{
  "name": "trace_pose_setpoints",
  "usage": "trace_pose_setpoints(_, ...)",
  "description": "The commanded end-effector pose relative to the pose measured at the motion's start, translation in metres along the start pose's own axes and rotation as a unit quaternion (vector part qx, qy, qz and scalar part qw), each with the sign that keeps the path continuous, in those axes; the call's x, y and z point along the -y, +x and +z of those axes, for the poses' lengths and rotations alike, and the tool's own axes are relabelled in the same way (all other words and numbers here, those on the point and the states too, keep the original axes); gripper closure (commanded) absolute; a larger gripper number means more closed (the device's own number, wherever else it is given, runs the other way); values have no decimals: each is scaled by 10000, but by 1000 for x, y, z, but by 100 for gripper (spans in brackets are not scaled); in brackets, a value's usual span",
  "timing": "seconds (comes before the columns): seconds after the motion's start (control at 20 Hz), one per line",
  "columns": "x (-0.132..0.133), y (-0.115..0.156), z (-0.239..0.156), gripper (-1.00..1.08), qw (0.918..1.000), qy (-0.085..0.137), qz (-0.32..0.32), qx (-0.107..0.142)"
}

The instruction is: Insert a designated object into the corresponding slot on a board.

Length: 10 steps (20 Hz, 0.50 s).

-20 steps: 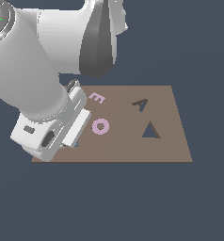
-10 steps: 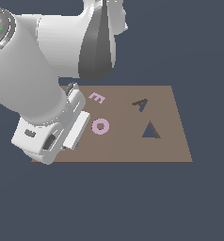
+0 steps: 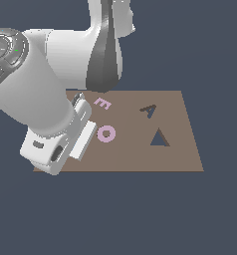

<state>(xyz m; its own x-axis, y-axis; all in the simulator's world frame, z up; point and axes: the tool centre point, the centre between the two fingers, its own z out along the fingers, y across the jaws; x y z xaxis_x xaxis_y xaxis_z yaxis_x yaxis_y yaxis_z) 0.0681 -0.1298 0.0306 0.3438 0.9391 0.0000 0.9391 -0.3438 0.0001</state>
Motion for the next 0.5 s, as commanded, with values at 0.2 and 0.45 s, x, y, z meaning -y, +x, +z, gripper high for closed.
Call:
trace_pose_setpoints(0.2,0,0,1,108,10000,1,0,0)
trace_pose_setpoints(0.45,0,0,-2,108,10000,-3,-1,0)
